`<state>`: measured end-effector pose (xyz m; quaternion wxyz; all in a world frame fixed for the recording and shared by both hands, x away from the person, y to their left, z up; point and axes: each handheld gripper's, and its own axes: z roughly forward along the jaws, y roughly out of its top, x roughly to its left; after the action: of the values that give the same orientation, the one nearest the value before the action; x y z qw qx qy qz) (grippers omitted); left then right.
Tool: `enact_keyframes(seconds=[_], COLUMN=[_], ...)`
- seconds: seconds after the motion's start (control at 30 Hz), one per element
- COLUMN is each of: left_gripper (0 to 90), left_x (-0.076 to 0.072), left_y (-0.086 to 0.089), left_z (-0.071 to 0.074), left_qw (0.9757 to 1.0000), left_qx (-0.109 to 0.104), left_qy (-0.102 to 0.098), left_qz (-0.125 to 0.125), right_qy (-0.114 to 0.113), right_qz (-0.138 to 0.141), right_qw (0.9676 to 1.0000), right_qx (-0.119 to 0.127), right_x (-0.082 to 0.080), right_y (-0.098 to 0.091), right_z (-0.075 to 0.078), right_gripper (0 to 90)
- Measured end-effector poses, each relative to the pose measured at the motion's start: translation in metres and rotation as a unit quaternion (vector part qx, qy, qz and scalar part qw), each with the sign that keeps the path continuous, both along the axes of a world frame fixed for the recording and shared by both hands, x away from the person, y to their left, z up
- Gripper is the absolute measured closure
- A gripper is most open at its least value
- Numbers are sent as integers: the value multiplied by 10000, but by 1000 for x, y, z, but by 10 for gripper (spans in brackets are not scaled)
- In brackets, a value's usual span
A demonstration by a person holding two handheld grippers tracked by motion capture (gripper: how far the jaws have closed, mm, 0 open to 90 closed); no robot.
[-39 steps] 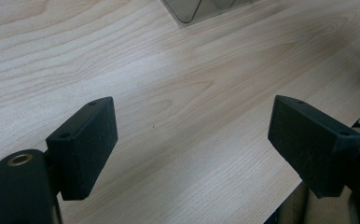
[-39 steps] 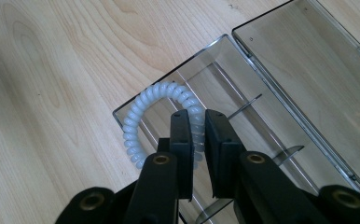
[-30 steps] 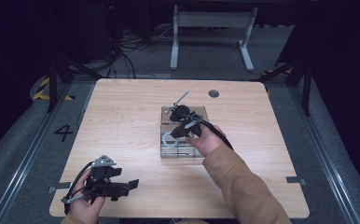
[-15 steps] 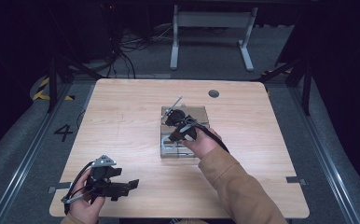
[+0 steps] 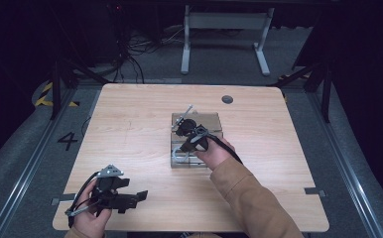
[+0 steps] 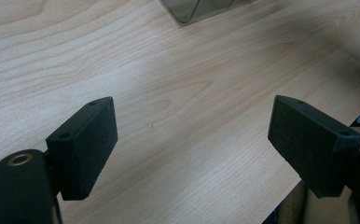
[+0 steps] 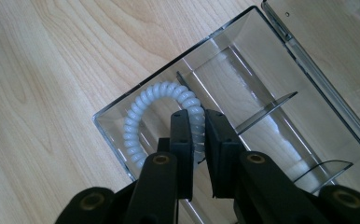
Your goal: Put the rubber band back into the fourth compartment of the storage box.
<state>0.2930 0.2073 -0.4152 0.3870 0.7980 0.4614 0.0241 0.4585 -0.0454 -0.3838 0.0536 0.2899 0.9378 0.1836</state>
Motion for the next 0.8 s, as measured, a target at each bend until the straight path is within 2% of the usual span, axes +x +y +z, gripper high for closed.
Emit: enact_keyframes(seconds=[0.8], left_gripper=[164], left_x=[0], left_y=[-1], left_z=[0], left_qw=[10000], left_qx=[-3], left_qy=[28], left_qz=[9], right_qy=[53], right_qz=[-19], right_qw=[9999], right_qx=[-92], right_x=[0], right_y=[3], right_z=[-7], right_gripper=[822])
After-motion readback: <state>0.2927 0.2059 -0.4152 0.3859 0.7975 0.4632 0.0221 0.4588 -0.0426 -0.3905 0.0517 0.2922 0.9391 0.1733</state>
